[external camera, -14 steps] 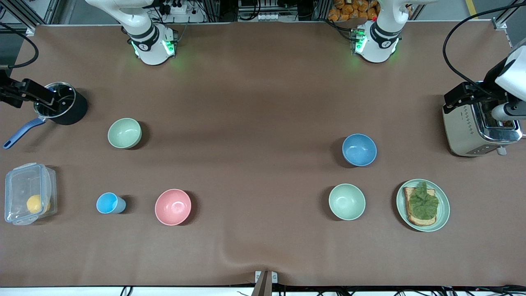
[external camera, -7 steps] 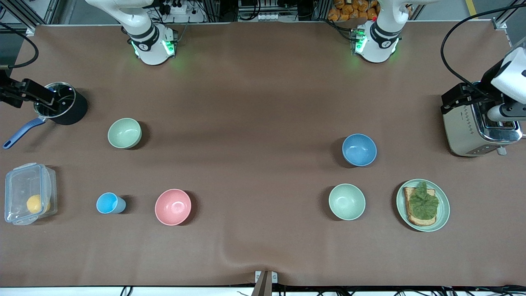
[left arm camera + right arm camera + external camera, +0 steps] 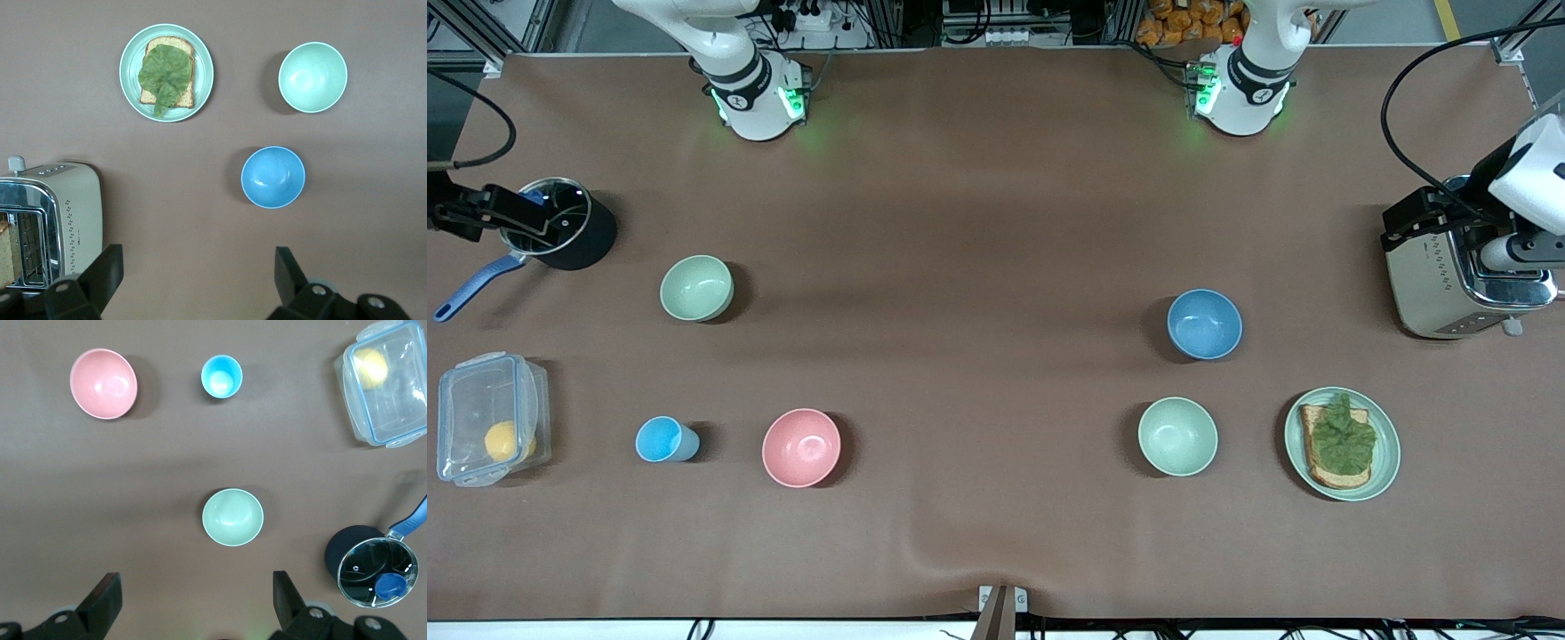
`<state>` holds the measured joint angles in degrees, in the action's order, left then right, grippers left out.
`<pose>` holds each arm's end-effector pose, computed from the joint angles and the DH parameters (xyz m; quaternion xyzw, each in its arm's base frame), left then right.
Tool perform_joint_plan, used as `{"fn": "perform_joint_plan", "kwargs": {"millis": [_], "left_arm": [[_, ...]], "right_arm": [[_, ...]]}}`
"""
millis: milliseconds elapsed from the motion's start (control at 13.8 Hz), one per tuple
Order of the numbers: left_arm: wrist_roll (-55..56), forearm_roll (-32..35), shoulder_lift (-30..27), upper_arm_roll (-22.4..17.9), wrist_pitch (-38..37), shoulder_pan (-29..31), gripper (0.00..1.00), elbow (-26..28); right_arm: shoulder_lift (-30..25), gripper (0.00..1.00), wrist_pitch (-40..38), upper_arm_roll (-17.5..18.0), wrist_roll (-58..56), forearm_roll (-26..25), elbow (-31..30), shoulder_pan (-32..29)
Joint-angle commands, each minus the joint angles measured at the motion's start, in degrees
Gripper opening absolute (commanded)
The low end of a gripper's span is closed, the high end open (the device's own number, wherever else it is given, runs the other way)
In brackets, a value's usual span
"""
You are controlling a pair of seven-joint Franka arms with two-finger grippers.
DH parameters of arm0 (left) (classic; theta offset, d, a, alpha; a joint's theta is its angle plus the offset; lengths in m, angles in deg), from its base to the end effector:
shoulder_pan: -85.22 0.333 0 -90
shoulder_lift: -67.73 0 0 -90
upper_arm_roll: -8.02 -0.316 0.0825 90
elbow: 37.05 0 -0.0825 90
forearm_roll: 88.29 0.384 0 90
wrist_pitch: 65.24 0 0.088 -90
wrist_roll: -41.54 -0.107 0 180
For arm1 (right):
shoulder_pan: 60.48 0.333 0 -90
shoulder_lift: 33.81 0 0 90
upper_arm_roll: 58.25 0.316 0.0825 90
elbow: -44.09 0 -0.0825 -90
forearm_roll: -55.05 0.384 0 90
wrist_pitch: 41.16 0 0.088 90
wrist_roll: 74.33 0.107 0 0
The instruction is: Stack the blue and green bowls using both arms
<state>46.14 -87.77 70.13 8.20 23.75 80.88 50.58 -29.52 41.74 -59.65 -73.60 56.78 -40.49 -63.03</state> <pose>0.5641 -0.0436 0.6190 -0.9999 -0.0007 0.0087 0.0052 0.5635 -0.0348 0.6165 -0.9978 0.0397 0.0516 0.0156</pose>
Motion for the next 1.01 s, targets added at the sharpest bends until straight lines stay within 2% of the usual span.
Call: {"fn": "perform_joint_plan", "kwargs": {"millis": [0,289,578,722,939], "left_arm": [[0.23,-0.79,1.55,0.18,-0.57,-0.14,1.00,-0.01],[0.59,-1.05,5.58,1.31,-0.31,-1.29,1.00,3.33],[0.76,-0.96,13.75,2.02,1.27,-1.38,1.00,4.38],[0.76,-0.96,15.87,2.37,5.90,-1.38,1.00,7.79],[0.94,-0.96,15.79,3.07,14.10,-1.29,1.00,15.18]], "right_arm": [[-3.22,1.00,6.02,0.44,-1.09,0.65,-10.91,-2.10],[-4.55,1.00,14.38,0.44,-1.09,0.65,-23.14,-2.90],[-5.70,1.00,22.90,0.35,-1.17,0.21,-32.91,-3.86],[-5.61,1.00,27.29,0.35,-2.92,0.12,-37.39,-5.18],[-4.73,0.96,37.49,0.44,-3.64,0.12,-44.51,-5.98]]}}
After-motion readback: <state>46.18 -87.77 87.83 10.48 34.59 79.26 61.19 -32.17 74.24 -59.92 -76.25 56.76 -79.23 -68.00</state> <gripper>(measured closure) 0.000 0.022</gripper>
